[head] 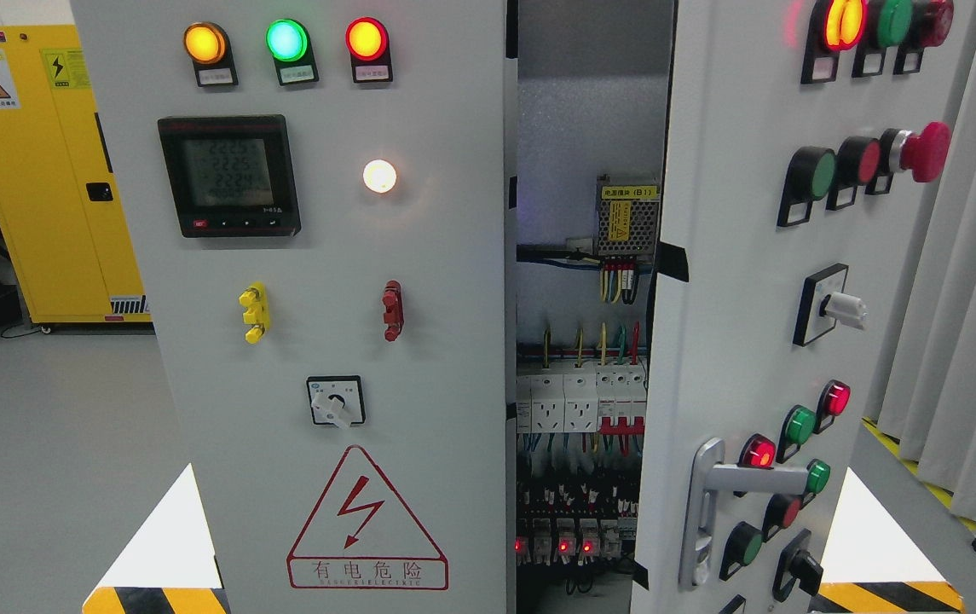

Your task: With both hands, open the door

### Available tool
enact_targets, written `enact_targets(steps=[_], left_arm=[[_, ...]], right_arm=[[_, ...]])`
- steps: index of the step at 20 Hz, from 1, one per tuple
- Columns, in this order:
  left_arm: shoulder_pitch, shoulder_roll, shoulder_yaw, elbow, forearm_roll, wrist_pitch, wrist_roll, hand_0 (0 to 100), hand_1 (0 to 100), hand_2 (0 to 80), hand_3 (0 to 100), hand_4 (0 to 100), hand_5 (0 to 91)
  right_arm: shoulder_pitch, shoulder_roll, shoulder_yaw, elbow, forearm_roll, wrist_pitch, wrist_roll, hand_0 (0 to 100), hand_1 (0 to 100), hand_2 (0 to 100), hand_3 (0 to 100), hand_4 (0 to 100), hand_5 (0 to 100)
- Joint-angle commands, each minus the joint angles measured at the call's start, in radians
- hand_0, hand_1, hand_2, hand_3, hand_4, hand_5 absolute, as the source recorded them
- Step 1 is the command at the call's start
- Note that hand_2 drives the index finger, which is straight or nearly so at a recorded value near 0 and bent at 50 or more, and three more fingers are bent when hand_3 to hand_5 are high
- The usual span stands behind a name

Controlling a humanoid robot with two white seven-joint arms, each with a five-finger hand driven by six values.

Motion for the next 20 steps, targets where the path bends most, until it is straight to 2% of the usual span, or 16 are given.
enact_targets(steps=[1, 3, 6, 9, 14, 18, 20], left_arm=[[-0.046, 0.347, 0.056, -0.145, 0.221, 0.007, -0.004, 0, 10, 24.6, 49, 34, 7.8], [-0.093, 0.422, 0.055, -0.145, 0.287, 0.037, -0.004, 0, 10, 24.8, 49, 34, 8.0], [-0.196, 0.482, 0.047, -0.155, 0.368, 0.137, -0.003, 0, 10, 24.7, 49, 34, 8.1], [-0.317, 0.499, 0.018, -0.156, 0.379, 0.235, -0.001, 0, 9, 24.2, 48, 34, 7.9], [-0.562, 0.499, -0.193, -0.152, 0.391, 0.274, 0.004, 0, 9, 22.7, 47, 32, 6.0], [-0.802, 0.488, -0.362, -0.146, 0.453, 0.356, 0.053, 0, 10, 21.9, 46, 30, 4.2], [-0.920, 0.456, -0.445, -0.133, 0.485, 0.407, 0.092, 0, 10, 21.7, 46, 30, 4.0]], right_arm=[[-0.001, 0.025, 0.009, 0.000, 0.020, 0.001, 0.001, 21, 11, 0, 0, 0, 0], [-0.001, 0.025, 0.008, -0.001, 0.020, 0.001, 0.001, 21, 11, 0, 0, 0, 0], [-0.001, 0.025, 0.008, 0.000, 0.020, 0.001, 0.001, 21, 11, 0, 0, 0, 0], [-0.001, 0.025, 0.008, -0.001, 0.020, 0.001, 0.001, 21, 11, 0, 0, 0, 0], [-0.001, 0.026, 0.008, -0.001, 0.020, 0.001, 0.001, 21, 11, 0, 0, 0, 0], [-0.001, 0.026, 0.008, 0.000, 0.020, 0.002, 0.001, 21, 11, 0, 0, 0, 0], [-0.001, 0.026, 0.008, -0.001, 0.020, 0.002, 0.001, 21, 11, 0, 0, 0, 0]])
